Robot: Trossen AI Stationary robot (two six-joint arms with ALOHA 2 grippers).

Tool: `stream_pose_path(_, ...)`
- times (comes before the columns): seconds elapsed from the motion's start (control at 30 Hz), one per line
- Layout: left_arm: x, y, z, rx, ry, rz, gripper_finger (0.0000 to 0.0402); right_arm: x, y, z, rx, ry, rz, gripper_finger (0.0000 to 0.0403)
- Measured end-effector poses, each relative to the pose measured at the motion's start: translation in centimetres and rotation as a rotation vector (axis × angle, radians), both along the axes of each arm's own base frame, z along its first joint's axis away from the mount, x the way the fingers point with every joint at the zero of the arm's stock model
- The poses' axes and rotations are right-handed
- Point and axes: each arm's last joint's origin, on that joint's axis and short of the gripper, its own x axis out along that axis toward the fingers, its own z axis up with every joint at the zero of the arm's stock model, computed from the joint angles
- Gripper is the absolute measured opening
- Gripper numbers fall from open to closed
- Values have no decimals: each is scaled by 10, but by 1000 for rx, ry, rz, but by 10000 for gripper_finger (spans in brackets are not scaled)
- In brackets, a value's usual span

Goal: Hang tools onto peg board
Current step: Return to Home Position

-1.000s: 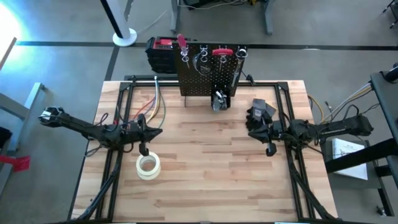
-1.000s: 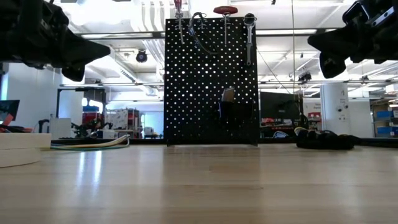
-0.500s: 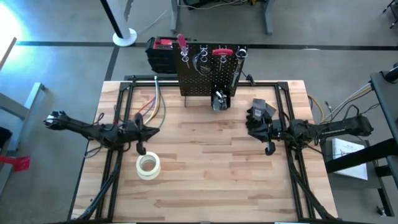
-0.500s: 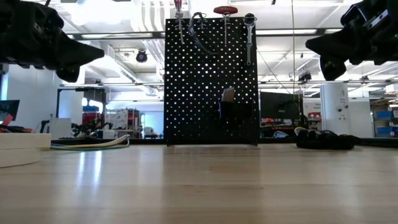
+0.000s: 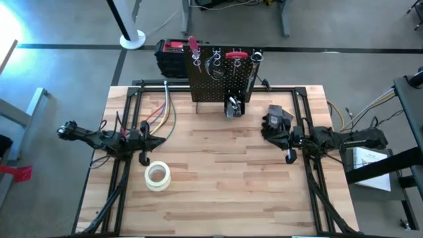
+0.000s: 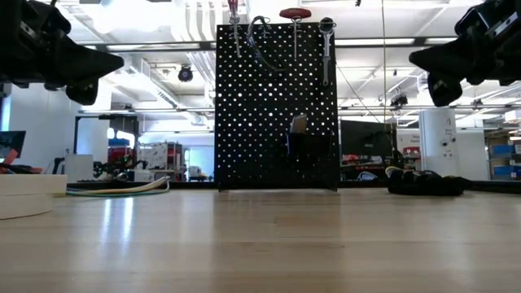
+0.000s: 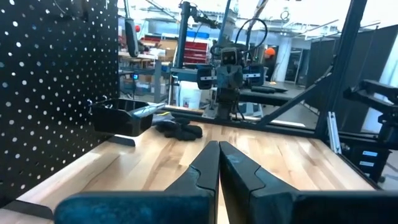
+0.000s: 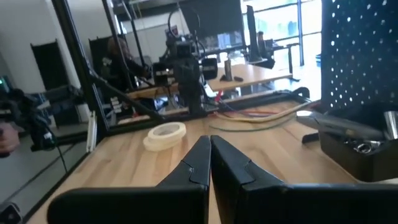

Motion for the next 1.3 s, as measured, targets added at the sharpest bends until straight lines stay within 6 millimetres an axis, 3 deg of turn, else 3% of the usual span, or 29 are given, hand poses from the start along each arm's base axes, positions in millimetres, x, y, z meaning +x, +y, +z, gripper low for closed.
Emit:
stream_pose_path(0.17,0,0,0,-2,0,0,0,-8,-1,3,-3,-47,-9,0)
stream_pose_path(1.0,11,-2,-15,85,184,46,0,-6,-3,-1,13,-9,-69,0)
stream_pose_path(1.3,14,-3,-11,96,215,47,0,-6,-3,-1,13,-8,-69,0)
